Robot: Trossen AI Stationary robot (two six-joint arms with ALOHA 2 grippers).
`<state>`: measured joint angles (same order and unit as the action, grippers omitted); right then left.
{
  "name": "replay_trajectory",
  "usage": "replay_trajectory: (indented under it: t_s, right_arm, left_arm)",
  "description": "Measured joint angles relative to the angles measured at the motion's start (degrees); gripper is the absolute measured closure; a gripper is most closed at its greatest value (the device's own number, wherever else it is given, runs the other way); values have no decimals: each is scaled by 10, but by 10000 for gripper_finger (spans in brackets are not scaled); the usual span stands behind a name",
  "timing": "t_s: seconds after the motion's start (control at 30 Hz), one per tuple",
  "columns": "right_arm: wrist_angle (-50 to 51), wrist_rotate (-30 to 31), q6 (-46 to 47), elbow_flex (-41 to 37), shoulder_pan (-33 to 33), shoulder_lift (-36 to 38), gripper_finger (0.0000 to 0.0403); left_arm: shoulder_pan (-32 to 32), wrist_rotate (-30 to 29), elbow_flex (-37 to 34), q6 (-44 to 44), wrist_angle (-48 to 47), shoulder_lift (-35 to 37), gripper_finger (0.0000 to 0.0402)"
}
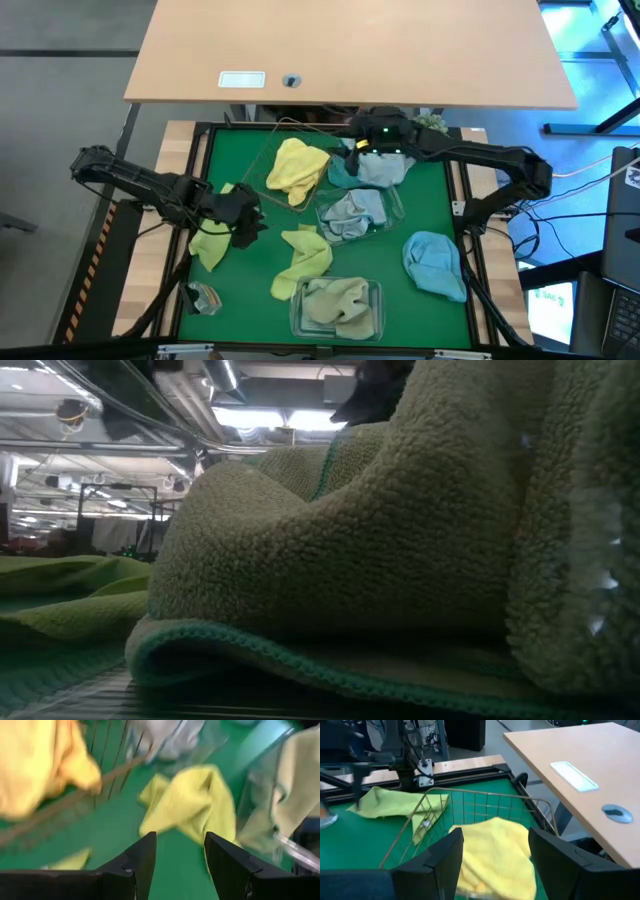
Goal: Sort microfiber towel by color & place in baskets
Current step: Put the left light green into the bottom transparent bin
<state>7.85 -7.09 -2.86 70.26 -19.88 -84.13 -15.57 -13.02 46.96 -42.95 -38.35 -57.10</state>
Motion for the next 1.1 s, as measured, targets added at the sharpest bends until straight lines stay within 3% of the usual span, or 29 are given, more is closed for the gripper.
replay_trajectory:
  t_s: [0.3, 0.5, 0.77, 1.1]
  right_arm:
    - [102, 0, 0, 0, 0, 84, 178]
    - [170, 0, 0, 0, 0, 108, 178]
    - [235, 0, 0, 0, 0, 109, 178]
    - [237, 0, 0, 0, 0, 108, 178]
  left_arm:
    - [0, 15, 0, -162, -203, 0, 239]
    - [0, -37, -3, -253, -289, -3, 239]
    - [1, -56, -79, -260, -232, -11, 239]
    - [1, -62, -195, -260, -121, -11, 239]
